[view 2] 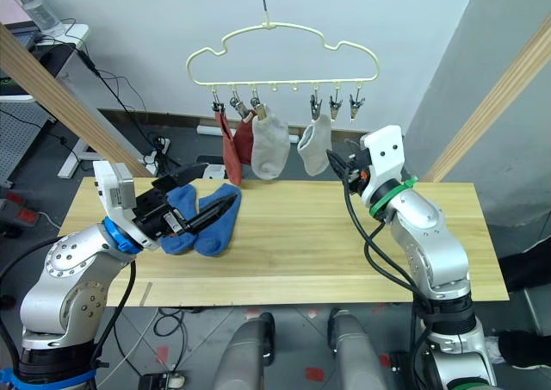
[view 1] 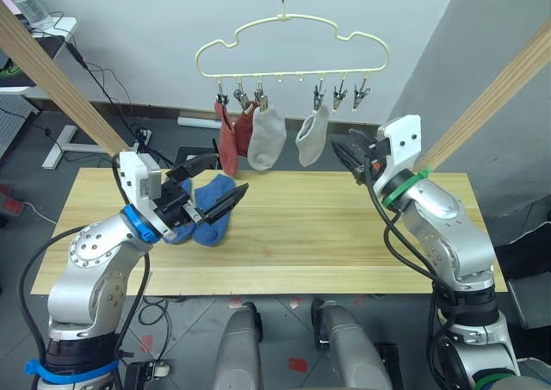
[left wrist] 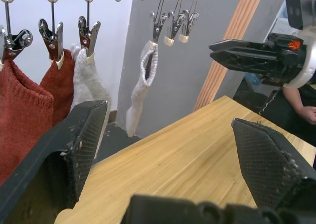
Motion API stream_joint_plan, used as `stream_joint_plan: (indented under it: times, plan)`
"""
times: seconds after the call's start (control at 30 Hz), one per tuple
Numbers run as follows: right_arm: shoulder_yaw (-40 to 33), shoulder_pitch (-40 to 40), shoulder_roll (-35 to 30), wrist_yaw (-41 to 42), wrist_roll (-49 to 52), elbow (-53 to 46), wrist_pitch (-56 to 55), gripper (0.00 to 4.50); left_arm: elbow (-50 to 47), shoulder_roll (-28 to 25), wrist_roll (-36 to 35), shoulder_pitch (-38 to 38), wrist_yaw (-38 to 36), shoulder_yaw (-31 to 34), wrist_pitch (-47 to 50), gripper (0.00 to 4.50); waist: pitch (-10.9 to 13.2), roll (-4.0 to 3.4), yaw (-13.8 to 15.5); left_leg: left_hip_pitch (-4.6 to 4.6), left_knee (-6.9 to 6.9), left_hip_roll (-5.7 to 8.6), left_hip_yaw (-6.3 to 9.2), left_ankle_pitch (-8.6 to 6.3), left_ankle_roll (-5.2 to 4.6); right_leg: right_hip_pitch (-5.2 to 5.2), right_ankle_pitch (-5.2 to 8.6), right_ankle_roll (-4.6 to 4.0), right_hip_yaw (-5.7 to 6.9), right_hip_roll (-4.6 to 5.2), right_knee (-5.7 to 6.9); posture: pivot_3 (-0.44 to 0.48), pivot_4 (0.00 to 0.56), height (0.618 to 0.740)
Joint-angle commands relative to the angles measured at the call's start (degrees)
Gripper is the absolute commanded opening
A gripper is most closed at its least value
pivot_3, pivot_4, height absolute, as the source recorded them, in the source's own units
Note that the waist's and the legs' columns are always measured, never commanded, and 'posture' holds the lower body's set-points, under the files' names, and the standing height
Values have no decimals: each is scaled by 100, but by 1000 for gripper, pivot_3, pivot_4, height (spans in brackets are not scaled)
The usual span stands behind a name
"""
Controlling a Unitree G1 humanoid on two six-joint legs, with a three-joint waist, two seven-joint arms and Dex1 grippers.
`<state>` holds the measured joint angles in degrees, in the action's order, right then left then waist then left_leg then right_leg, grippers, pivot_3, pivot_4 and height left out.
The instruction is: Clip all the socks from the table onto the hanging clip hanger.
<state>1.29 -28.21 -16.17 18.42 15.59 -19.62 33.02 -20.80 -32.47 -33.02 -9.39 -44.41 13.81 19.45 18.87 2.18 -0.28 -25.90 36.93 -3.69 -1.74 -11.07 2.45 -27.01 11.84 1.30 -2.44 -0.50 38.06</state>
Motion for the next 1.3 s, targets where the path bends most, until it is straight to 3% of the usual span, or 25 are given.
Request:
stream_joint_plan:
  times: [0.03,0.23,1.3]
  plan:
    - [-30,-130,56,-93,-116,3,-212,2185,-274,-16,-189,-64,-8,34,-21,4500,0,0,-1,0,0,0,0,0,0,0,0,0,0,0,0,62,319,740]
    - [-41,-263,146,-175,-208,157,-313,2185,-339,-27,-426,-86,-101,26,9,4500,0,0,-1,0,2,0,0,0,0,0,-1,0,-1,0,2,63,316,740]
    - [7,-872,538,-344,-497,845,-607,2185,-229,29,-274,-172,-61,-84,-178,4500,0,0,-1,0,0,0,0,0,0,0,0,0,-1,0,1,64,330,740]
